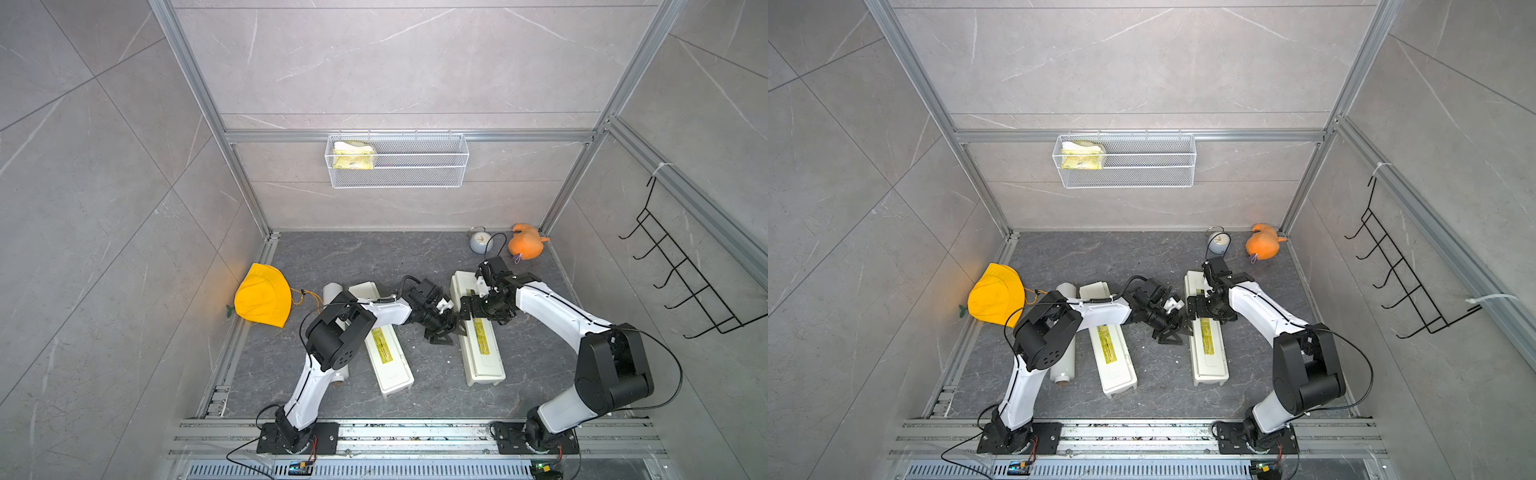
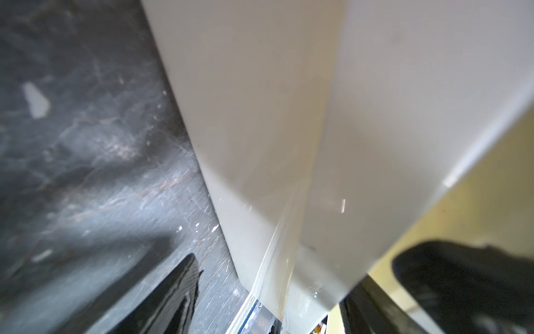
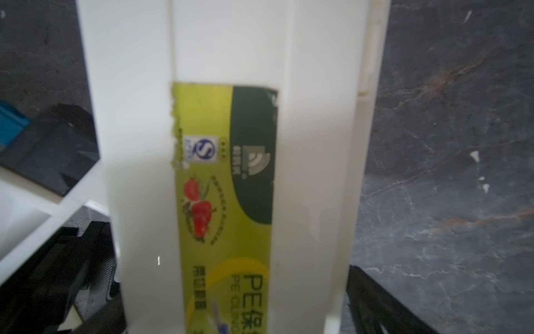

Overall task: Put plastic wrap rolls into dispensers
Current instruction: Open the lid of the plastic wrap cutting box.

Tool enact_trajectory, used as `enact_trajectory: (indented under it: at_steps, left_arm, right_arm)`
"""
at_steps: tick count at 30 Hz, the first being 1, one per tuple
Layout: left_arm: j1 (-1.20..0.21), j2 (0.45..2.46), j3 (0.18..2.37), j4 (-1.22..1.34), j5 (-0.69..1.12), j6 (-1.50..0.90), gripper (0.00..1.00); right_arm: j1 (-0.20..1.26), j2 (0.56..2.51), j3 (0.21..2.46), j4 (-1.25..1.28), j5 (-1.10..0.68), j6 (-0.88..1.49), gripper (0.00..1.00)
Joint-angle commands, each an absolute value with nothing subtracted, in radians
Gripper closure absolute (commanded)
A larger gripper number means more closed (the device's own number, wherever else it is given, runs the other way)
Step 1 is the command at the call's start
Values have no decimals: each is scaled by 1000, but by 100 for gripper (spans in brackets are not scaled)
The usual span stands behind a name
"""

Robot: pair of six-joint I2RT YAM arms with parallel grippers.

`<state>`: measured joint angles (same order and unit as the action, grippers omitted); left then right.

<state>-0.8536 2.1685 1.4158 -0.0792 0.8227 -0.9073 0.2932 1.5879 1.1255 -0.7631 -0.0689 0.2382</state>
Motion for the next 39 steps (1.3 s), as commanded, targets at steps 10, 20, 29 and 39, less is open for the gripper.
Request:
enact_trajectory:
  at_steps: [10, 20, 29, 39]
  left_arm:
    - [-876, 2199, 1424, -141, 771, -866, 28]
    - [-869, 2177, 1421, -164, 761, -853, 28]
    - [-867, 2165, 1520, -256, 750, -803, 28]
    - [-840, 2042, 1646, -395, 665, -749, 27]
  right_arm:
    - [307, 1611, 1240, -962, 102, 163, 1]
    - [179, 1505, 1270, -1079, 105, 133, 0]
    - [129, 1415, 1282, -1119, 115, 158, 0]
    - [141, 1318, 1335, -1123, -34, 145, 0]
